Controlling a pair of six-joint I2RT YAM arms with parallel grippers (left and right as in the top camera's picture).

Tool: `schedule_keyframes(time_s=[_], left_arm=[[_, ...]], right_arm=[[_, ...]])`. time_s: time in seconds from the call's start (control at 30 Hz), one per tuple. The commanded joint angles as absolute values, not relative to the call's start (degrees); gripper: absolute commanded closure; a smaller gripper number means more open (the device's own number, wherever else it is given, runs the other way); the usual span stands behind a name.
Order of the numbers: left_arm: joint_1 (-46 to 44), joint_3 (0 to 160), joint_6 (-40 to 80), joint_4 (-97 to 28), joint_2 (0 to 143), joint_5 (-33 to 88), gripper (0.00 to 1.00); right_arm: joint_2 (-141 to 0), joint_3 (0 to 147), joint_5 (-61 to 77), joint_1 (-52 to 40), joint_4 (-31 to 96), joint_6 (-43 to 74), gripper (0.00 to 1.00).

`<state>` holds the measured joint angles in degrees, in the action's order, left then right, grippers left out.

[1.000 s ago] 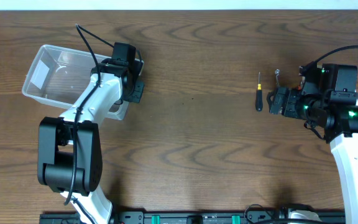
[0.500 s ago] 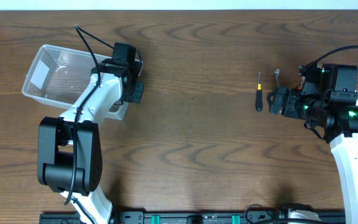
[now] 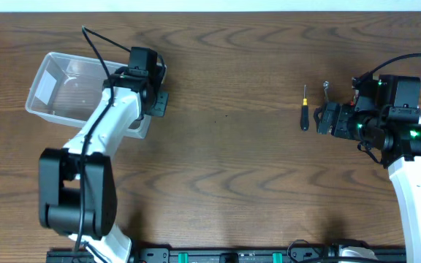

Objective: Pack container

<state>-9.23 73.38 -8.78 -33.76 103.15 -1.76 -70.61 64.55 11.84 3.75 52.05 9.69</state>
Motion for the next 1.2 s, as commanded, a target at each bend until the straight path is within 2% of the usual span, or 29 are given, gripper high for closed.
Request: schedule_keyframes(time_s=[0.0, 0.27, 0.3, 0.33, 0.4, 0.47, 0.5, 0.9, 0.97, 1.03, 1.17], left_arm=[[-9.2, 73.3, -7.9, -33.5, 99.9, -3.8, 0.94], [-9.2, 73.3, -7.9, -33.6, 98.6, -4.8, 0.94], [-9.2, 73.3, -7.9, -33.5, 98.6, -4.8, 0.9], [-9.2, 73.3, -7.9, -33.5, 98.6, -4.8, 0.83], [-9.2, 73.3, -7.9, -33.5, 98.6, -4.8, 0.38], [-9.2, 73.3, -7.9, -33.5, 98.6, -4.8, 0.2], [-9.2, 73.3, -7.9, -33.4, 98.6, -4.8, 0.17], [-9.2, 73.3, -9.2, -32.6, 103.8, -4.8, 0.17], [-9.2, 73.3, -10.0, -32.6, 105.0, -4.8, 0.24], [-9.2, 73.3, -10.0, -32.6, 105.6, -4.8, 0.36], [-9.2, 73.3, -10.0, -32.0, 105.6, -4.8, 0.73]], right_arm=[[-70.5, 65.8, 12.3, 4.1, 52.1, 10.3, 0.01], [-70.5, 65.8, 12.3, 4.1, 51.7, 10.3, 0.01], [-70.5, 65.8, 12.3, 4.1, 51.7, 10.3, 0.01], [-70.5, 65.8, 12.3, 4.1, 51.7, 10.3, 0.01], [-70.5, 65.8, 12.3, 4.1, 51.7, 10.3, 0.01], [-70.5, 65.8, 12.3, 4.1, 51.7, 10.3, 0.01], [-70.5, 65.8, 12.3, 4.1, 51.7, 10.3, 0.01], [-70.5, 65.8, 12.3, 4.1, 51.9, 10.3, 0.01], [-70.5, 65.8, 12.3, 4.1, 52.2, 10.3, 0.01], [-70.5, 65.8, 12.3, 4.1, 52.5, 10.3, 0.01], [-70.5, 65.8, 12.3, 4.1, 52.5, 10.3, 0.01]])
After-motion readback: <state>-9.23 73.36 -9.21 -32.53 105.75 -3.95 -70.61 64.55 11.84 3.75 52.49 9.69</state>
